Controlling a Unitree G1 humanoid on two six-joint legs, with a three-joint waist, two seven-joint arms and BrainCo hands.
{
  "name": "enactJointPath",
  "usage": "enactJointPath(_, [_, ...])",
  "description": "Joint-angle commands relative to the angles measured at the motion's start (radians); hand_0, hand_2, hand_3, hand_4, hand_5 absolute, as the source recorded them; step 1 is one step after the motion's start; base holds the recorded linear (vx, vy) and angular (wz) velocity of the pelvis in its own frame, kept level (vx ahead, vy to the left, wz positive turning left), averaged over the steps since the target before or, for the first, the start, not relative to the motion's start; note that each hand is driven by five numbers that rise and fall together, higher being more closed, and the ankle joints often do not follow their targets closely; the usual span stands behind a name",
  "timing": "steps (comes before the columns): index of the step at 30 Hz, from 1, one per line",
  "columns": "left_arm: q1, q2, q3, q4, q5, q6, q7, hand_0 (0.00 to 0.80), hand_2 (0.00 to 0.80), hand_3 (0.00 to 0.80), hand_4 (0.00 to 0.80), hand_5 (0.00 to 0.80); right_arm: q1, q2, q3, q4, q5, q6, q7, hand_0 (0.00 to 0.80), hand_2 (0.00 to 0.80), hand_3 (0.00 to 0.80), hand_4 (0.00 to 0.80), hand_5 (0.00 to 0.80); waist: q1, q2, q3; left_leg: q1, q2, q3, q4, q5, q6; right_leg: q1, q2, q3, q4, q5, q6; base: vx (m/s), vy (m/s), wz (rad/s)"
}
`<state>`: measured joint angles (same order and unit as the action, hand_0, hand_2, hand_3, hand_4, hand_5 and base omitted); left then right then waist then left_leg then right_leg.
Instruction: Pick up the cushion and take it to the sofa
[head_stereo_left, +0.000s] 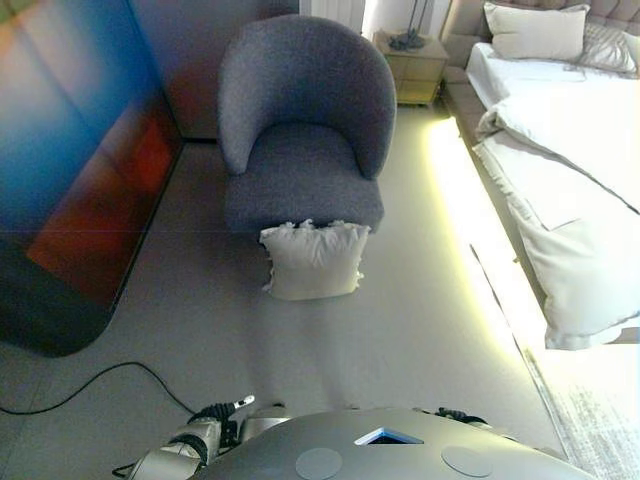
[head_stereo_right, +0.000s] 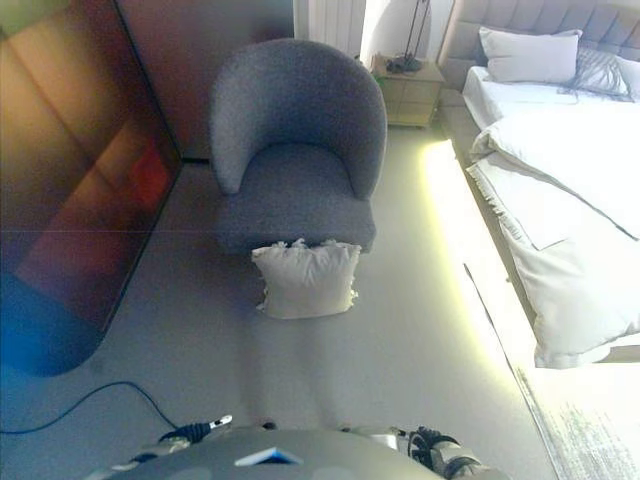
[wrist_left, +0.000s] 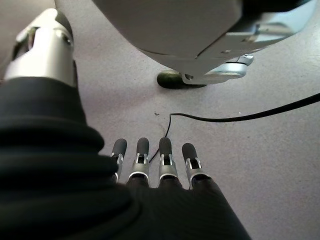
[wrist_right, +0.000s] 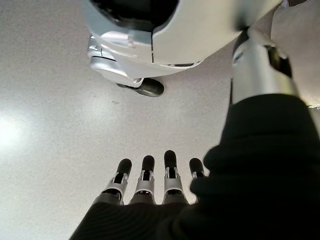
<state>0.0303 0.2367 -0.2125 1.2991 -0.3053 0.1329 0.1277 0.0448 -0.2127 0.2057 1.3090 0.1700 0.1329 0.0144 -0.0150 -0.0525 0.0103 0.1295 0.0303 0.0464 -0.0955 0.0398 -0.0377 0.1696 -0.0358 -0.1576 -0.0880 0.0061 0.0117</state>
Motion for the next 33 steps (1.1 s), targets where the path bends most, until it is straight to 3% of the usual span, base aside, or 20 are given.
enactJointPath(1, [-0.065,-0.027,0.010,0.058,0.023,0.000,0.004,0.000,0.000,0.000,0.000,0.000,-0.086,-0.005,-0.016,0.051,0.023,-0.024,0.001,0.000,0.000,0.000,0.000,0.000,-0.009,0.039,0.071,0.028,-0.068,0.041,0.019,-0.157,0.078,-0.064,0.027,0.057,0.097,-0.108,0.046,-0.062,-0.057,0.00])
enactJointPath(5, [-0.077,-0.015,0.007,0.044,0.003,0.008,-0.005,0.000,0.000,0.000,0.000,0.000,-0.104,-0.018,-0.006,0.036,0.025,-0.010,-0.008,0.000,0.000,0.000,0.000,0.000,-0.007,0.036,0.086,0.009,-0.065,0.023,0.047,-0.162,0.077,-0.075,0.038,0.069,0.104,-0.114,0.034,-0.060,-0.107,0.00])
enactJointPath(8, [-0.072,-0.011,0.027,0.043,-0.014,-0.005,-0.023,0.000,0.000,0.000,0.000,0.000,-0.104,-0.028,-0.011,0.040,0.025,-0.001,0.012,0.000,0.000,0.000,0.000,0.000,-0.002,0.021,0.090,-0.008,-0.052,0.039,0.140,-0.191,0.065,-0.067,0.030,0.056,0.095,-0.113,0.023,-0.003,-0.159,0.10])
enactJointPath(10, [-0.073,-0.017,0.044,0.038,-0.021,-0.044,-0.031,0.000,0.000,0.000,0.000,0.000,-0.113,-0.041,-0.012,0.039,-0.002,0.005,0.016,0.000,0.000,0.000,0.000,0.000,0.008,-0.009,0.116,-0.127,-0.026,0.086,0.397,-0.223,0.055,-0.076,0.003,0.038,0.112,-0.108,-0.001,-0.084,-0.203,0.05])
enactJointPath(11, [-0.075,-0.023,0.046,0.038,-0.029,-0.055,-0.027,0.000,0.000,0.000,0.000,0.000,-0.119,-0.046,-0.007,0.034,-0.001,0.011,0.011,0.000,0.000,0.000,0.000,0.000,0.015,-0.013,0.134,-0.204,-0.011,0.083,0.523,-0.207,0.053,-0.081,0.005,0.040,0.128,-0.107,-0.016,-0.108,-0.185,0.10])
enactJointPath(14, [-0.068,-0.035,0.064,0.044,-0.037,-0.079,-0.029,0.000,0.000,0.000,0.000,0.000,-0.126,-0.054,-0.005,0.029,0.022,0.014,0.011,0.000,0.000,0.000,0.000,0.000,0.028,-0.010,0.169,-0.328,0.007,0.071,0.696,-0.169,0.061,-0.082,0.019,0.054,0.170,-0.122,-0.043,-0.030,-0.136,0.02])
enactJointPath(17, [-0.061,-0.034,0.076,0.057,-0.026,-0.104,-0.039,0.000,0.000,0.000,0.000,0.000,-0.122,-0.053,-0.019,0.034,0.016,0.004,0.016,0.000,0.000,0.000,0.000,0.000,0.043,0.003,0.184,-0.342,-0.009,0.075,0.603,-0.126,0.050,-0.042,0.036,0.063,0.174,-0.153,-0.042,0.146,-0.049,-0.15])
enactJointPath(19, [-0.058,-0.033,0.073,0.059,-0.016,-0.101,-0.041,0.000,0.000,0.000,0.000,0.000,-0.109,-0.049,-0.030,0.046,-0.015,-0.002,0.022,0.000,0.000,0.000,0.000,0.000,0.048,0.023,0.179,-0.353,-0.015,0.109,0.452,-0.071,0.017,0.010,0.067,0.064,0.162,-0.187,-0.038,0.337,-0.005,0.06])
enactJointPath(23, [-0.050,-0.030,0.063,0.059,-0.031,-0.079,-0.048,0.000,0.000,0.000,0.000,0.000,-0.092,-0.048,-0.041,0.061,-0.036,-0.005,0.022,0.000,0.000,0.000,0.000,0.000,0.059,0.045,0.161,-0.337,-0.031,0.153,0.195,0.042,-0.015,0.090,0.103,0.061,0.168,-0.247,-0.037,0.394,0.032,0.29])
enactJointPath(28, [-0.023,-0.037,0.059,0.047,-0.079,-0.074,-0.044,0.000,0.000,0.000,0.000,0.000,-0.089,-0.043,-0.040,0.078,-0.042,0.011,0.016,0.000,0.000,0.000,0.000,0.000,0.081,0.056,0.137,-0.324,-0.021,0.143,0.027,0.031,-0.012,0.131,0.125,0.079,0.264,-0.358,-0.042,0.457,0.069,-0.19])
enactJointPath(33, [-0.015,-0.038,0.049,0.037,-0.066,-0.046,-0.028,0.000,0.000,0.000,0.000,0.000,-0.088,-0.043,-0.050,0.078,-0.003,0.044,0.001,0.000,0.000,0.000,0.000,0.000,0.095,0.067,0.131,-0.378,0.015,0.141,0.008,0.036,-0.020,0.129,0.133,0.067,0.391,-0.449,-0.046,0.546,0.128,-0.03])
